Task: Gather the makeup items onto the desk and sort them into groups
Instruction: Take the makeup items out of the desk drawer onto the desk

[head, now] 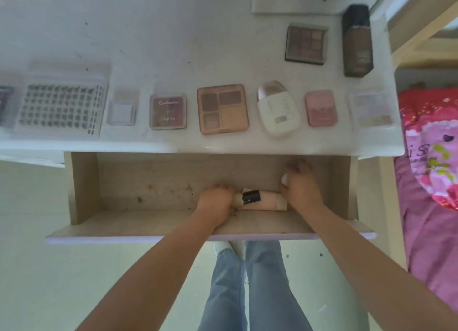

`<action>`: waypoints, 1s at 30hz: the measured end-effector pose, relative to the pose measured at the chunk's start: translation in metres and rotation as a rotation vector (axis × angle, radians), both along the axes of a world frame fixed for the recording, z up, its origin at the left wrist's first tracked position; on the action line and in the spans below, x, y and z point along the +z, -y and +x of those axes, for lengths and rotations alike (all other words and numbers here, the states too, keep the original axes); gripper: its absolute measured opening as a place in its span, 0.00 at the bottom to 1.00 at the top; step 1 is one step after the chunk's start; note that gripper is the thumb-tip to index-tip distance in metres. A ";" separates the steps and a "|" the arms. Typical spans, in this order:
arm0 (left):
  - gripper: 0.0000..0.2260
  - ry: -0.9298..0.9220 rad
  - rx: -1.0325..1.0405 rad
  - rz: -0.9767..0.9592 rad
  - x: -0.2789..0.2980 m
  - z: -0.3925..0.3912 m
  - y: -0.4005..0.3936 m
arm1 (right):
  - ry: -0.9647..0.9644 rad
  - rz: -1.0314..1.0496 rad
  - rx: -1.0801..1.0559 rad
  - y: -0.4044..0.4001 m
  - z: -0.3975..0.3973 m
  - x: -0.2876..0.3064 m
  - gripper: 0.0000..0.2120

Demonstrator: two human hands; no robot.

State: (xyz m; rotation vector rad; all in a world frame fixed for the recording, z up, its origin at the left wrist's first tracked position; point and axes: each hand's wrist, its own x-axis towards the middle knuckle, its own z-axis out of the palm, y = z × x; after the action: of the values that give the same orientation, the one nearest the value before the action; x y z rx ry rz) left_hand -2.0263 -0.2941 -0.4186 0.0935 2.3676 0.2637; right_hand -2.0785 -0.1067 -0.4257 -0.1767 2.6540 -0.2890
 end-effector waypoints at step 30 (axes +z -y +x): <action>0.19 -0.211 0.606 0.530 0.132 -0.037 0.006 | -0.013 -0.875 -0.019 -0.017 -0.033 0.141 0.24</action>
State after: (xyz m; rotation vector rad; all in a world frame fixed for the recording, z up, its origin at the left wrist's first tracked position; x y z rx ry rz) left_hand -2.0630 -0.3002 -0.2866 -0.3691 2.4157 1.2181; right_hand -2.1118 -0.0892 -0.2851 -0.4194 2.3564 -1.4332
